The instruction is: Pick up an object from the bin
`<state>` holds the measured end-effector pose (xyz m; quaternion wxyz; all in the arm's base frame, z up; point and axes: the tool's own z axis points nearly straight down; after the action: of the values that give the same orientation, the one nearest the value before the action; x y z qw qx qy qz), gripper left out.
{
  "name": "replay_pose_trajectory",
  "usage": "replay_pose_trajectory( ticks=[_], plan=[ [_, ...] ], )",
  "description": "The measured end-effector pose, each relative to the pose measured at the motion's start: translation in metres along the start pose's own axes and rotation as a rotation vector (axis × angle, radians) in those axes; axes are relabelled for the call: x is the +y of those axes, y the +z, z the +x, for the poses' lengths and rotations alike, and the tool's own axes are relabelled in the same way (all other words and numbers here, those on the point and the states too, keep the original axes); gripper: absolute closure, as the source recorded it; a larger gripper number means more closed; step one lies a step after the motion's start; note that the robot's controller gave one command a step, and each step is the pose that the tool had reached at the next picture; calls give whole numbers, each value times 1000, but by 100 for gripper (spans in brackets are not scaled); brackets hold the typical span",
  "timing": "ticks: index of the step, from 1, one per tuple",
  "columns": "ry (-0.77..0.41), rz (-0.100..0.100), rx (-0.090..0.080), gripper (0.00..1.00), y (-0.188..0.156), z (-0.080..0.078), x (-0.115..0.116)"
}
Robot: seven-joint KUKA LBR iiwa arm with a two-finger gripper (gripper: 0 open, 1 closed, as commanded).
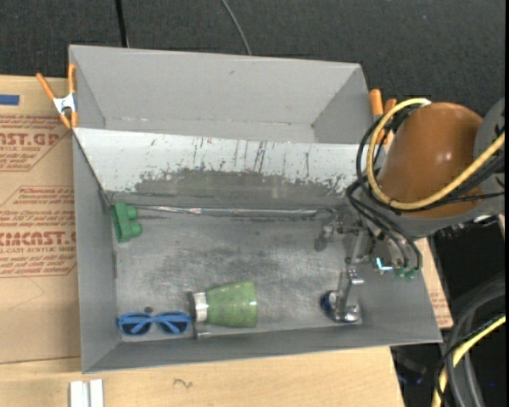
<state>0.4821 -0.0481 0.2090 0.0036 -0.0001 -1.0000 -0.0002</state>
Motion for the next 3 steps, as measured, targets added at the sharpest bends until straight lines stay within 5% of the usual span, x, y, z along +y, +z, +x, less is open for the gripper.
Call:
replay_pose_trajectory(
  ticks=[1,2,3],
  plan=[
    [58,0,-5,0,113,1,-47],
    [-141,2,-25,0,134,-7,-89],
    [-143,3,-21,100,134,-6,-89]
  ],
)
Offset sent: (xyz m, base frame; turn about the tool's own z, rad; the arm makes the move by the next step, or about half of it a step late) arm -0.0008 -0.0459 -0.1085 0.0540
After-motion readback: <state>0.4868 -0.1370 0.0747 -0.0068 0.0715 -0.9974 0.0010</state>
